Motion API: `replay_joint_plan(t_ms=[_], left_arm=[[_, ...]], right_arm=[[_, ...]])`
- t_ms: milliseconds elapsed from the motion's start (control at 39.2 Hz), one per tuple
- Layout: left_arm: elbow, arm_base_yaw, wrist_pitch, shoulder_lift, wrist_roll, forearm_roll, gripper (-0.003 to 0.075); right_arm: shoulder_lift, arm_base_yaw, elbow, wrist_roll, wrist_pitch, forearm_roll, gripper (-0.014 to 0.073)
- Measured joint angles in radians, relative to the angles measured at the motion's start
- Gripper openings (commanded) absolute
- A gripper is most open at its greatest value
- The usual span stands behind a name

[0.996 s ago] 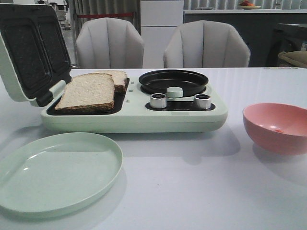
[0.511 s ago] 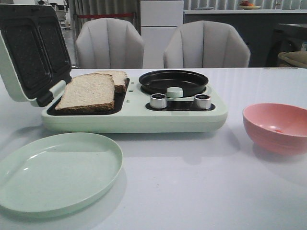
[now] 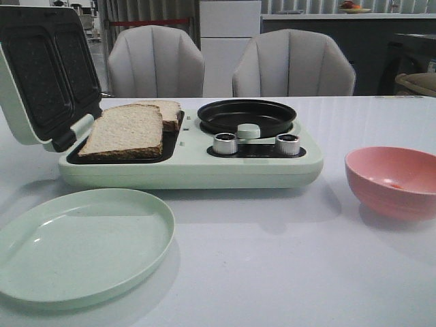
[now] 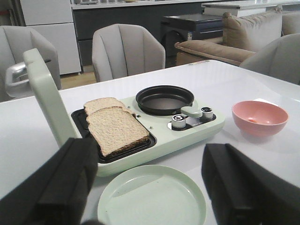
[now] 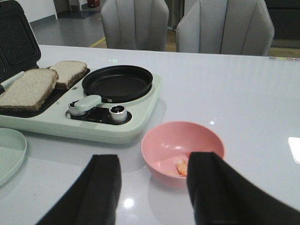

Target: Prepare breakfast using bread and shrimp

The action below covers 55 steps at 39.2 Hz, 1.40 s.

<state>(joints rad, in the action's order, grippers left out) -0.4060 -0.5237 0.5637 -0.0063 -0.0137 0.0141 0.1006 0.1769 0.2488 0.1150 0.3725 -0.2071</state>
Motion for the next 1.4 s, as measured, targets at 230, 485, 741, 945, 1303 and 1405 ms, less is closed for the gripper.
replay_joint_plan(t_ms=[230,485,741,945,1303,1405], left_arm=[[-0.064,0.000,-0.005,0.068,0.000,0.022,0.0532],[-0.268,0.000,-0.054,0.401,0.046,0.027,0.0532],[-0.511,0.037,-0.095,0.763,0.079,0.016,0.0532],[-0.675,0.211,-0.102,0.978,0.144,0.076,0.0532],[-0.905,0.550,0.072,1.284,0.033,0.387,0.0532],[-0.945,0.628,0.133,1.363,-0.131,0.585,0.0532]], right_arm=[[0.000,0.000,-0.016,0.000,0.002,0.000,0.0435],[0.000,0.000,-0.016,0.000,0.002,0.000,0.0435],[0.000,0.000,-0.016,0.000,0.002,0.000,0.0435],[0.000,0.000,-0.016,0.000,0.002,0.000,0.0435],[0.000,0.000,-0.016,0.000,0.002,0.000,0.0435],[0.000,0.000,-0.016,0.000,0.002,0.000,0.0435]])
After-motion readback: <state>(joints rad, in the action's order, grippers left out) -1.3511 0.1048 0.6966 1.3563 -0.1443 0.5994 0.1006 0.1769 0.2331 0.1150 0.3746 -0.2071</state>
